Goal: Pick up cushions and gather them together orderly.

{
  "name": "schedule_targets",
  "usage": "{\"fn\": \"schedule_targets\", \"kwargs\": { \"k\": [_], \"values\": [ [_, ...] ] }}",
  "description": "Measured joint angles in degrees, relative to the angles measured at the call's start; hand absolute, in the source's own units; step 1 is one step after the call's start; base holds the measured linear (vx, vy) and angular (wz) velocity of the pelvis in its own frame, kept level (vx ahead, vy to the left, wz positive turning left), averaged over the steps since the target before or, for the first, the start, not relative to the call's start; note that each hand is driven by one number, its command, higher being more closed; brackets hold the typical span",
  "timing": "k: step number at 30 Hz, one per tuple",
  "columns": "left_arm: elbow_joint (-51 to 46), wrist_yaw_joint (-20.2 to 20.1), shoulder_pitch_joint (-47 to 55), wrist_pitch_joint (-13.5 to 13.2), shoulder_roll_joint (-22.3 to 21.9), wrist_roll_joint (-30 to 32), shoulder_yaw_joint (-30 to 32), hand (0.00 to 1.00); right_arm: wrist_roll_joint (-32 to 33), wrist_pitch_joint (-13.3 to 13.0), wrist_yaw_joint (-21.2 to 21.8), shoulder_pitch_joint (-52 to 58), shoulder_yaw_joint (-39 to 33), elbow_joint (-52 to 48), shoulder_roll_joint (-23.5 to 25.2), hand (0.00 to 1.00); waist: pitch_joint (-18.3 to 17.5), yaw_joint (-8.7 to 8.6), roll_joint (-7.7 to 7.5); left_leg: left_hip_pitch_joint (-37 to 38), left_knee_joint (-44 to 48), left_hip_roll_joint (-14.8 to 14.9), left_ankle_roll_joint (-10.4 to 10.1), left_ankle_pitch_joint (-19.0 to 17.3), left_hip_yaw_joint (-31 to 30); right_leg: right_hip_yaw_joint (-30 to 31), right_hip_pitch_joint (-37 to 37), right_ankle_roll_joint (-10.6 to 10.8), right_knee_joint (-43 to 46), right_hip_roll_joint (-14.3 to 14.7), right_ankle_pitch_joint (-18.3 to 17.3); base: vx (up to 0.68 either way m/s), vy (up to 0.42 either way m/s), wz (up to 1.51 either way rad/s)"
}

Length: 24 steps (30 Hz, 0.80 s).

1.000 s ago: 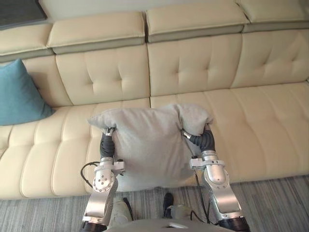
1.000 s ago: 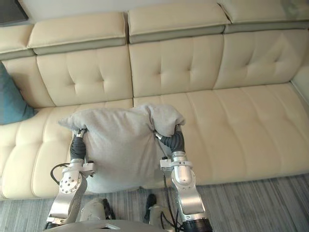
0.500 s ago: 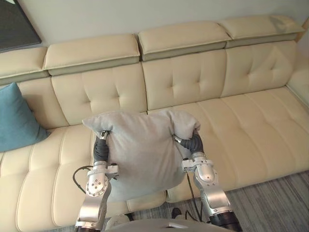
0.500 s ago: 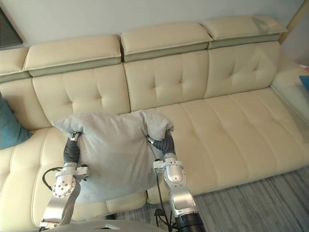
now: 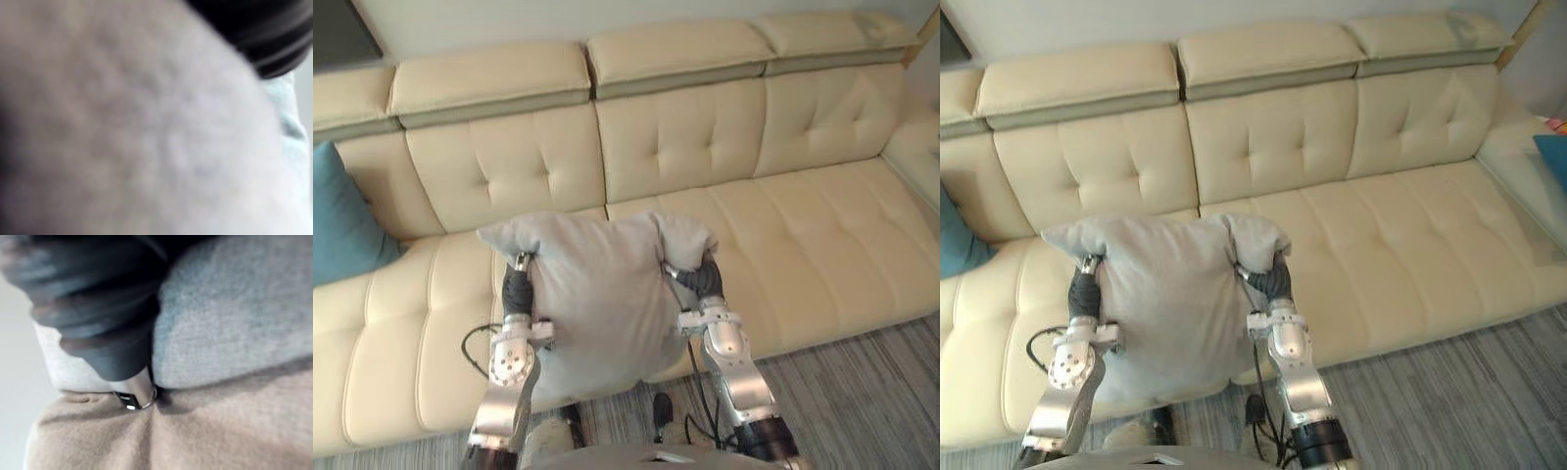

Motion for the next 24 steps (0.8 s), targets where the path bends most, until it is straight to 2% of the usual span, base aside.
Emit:
{"fn": "schedule_targets", "kwargs": {
  "k": [4, 7, 11, 14, 17, 20, 24],
  "values": [
    [-0.6, 4.9, -10.5, -0.1, 1.1, 0.9, 0.1, 1.0, -1.5, 0.0, -5.6, -9.7, 0.1, -5.0, 0.0, 1.0, 2.1, 1.12, 0.44, -7.7, 5.7, 2.7, -0.1, -1.6, -0.1, 0.2, -8.2, -0.5, 6.2, 0.8, -1.0, -0.2, 0.006, -0.13],
    [-0.7, 8.9, -18.4, -0.1, 2.1, 0.9, 0.2, 1.0, -4.6, 0.0, -9.9, -17.8, -0.1, -7.2, 0.0, 1.0, 2.9, 1.2, 0.53, -11.8, 7.1, 2.9, -0.1, -1.4, -0.2, 0.2, -13.7, -0.6, 10.8, 0.3, -1.9, -0.19, 0.007, 0.03],
    [1.0, 13.1, -29.7, -1.0, 3.8, 0.9, 0.4, 1.0, -6.8, 0.0, -15.1, -27.8, -1.4, -7.3, 0.0, 1.0, 3.7, 1.84, 0.89, -16.7, 6.0, 2.6, -0.5, -0.3, 0.0, -0.5, -19.4, -0.7, 12.0, -0.4, -1.9, -0.1, -0.032, 0.13],
    [5.8, 15.3, -41.0, -1.8, 6.3, 1.0, 1.6, 1.0, -8.7, 0.1, -18.2, -36.4, -3.6, -7.0, 0.1, 1.0, 4.7, 2.21, 1.09, -21.4, 3.3, 2.1, -0.8, 2.7, 0.1, -2.0, -24.8, -1.4, 11.8, -1.1, -0.6, -0.07, -0.064, 0.17],
    [12.1, 16.9, -52.7, -1.9, 8.2, 1.3, 2.6, 1.0, -9.1, 0.2, -21.5, -44.6, -6.0, -6.1, 0.4, 1.0, 6.2, 2.53, 1.27, -26.2, 2.0, 2.1, -0.1, 7.1, 0.1, -2.4, -30.3, -1.8, 12.8, -0.9, 1.1, -0.06, -0.056, 0.01],
    [17.1, 17.8, -62.9, -1.7, 8.6, 2.1, 3.9, 1.0, -9.6, 0.2, -24.4, -51.6, -8.9, -4.7, 0.5, 1.0, 8.1, 2.07, 1.45, -30.2, 1.0, 1.8, 1.6, 9.5, -0.1, -3.1, -34.8, -1.4, 13.8, -1.3, 2.0, -0.02, -0.037, 0.09],
    [20.4, 17.9, -70.5, -1.5, 8.9, 2.1, 4.5, 1.0, -9.3, 0.2, -26.8, -58.5, -11.9, -1.1, 0.5, 1.0, 8.9, 2.2, 1.76, -34.1, -1.2, 1.1, 1.7, 11.7, -0.3, -3.4, -39.9, -1.5, 15.4, -1.6, 1.9, 0.01, -0.042, 0.11]
  ]
}}
